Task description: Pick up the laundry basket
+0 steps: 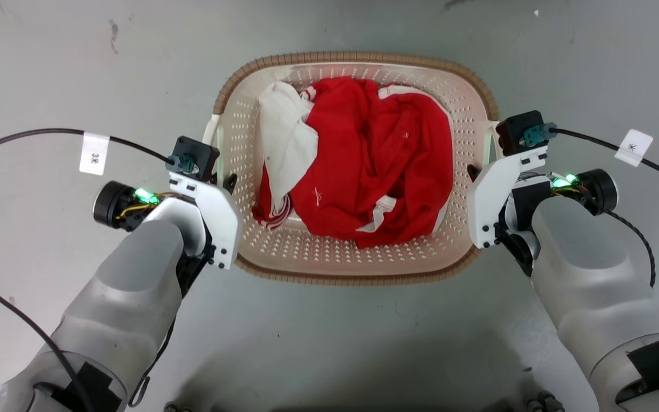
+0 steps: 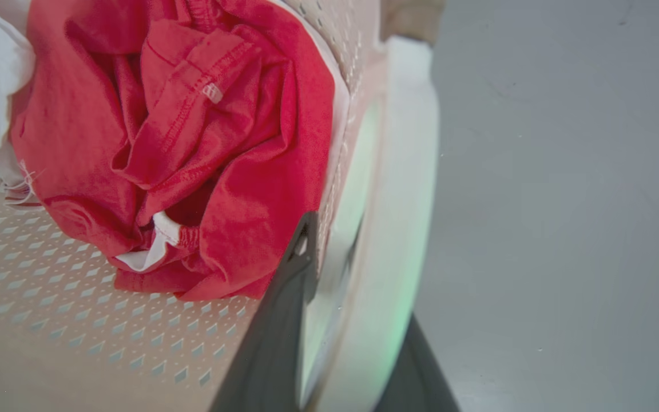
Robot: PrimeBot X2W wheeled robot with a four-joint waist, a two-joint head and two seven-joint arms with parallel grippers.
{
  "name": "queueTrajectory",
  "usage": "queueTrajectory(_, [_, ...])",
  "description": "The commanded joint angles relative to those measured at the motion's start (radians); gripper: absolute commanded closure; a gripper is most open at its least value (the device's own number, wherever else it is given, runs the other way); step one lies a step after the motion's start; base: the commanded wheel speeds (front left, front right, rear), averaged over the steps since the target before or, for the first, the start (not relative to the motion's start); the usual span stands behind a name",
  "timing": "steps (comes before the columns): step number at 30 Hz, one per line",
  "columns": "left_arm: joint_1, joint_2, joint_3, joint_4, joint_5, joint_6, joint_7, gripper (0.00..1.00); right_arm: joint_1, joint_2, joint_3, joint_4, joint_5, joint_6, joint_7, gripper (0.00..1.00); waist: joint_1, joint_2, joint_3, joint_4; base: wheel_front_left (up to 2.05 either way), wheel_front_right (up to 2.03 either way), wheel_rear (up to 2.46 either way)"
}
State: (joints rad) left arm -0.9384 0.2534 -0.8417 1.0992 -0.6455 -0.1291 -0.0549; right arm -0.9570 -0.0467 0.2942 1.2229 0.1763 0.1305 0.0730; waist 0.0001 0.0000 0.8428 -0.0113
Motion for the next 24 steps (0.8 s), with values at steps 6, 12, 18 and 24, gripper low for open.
queueTrajectory(6, [0.042,0.043,-0.084,-0.045,-0.087,-0.001,0.072,1.0,0.005,-0.007,0.022,0.018,0.019,0.0,0.078,1.0,-0.0001,0.0,-0.107,-0.002,0.0,0.0,0.0])
queueTrajectory(12, [0.087,0.074,-0.167,-0.095,-0.189,-0.002,0.155,1.0,0.032,-0.008,0.072,0.024,0.048,0.0,0.175,1.0,-0.0001,0.0,-0.237,-0.003,0.0,0.0,0.0])
queueTrajectory(18, [0.139,0.107,-0.244,-0.148,-0.29,-0.002,0.239,1.0,0.077,-0.009,0.118,0.028,0.079,0.0,0.265,1.0,-0.0001,0.0,-0.37,-0.012,0.0,0.0,0.0])
queueTrajectory(24, [0.187,0.152,-0.31,-0.191,-0.37,-0.002,0.297,1.0,0.131,-0.011,0.17,0.011,0.133,0.0,0.352,1.0,-0.0001,0.0,-0.496,-0.022,0.0,0.0,0.0])
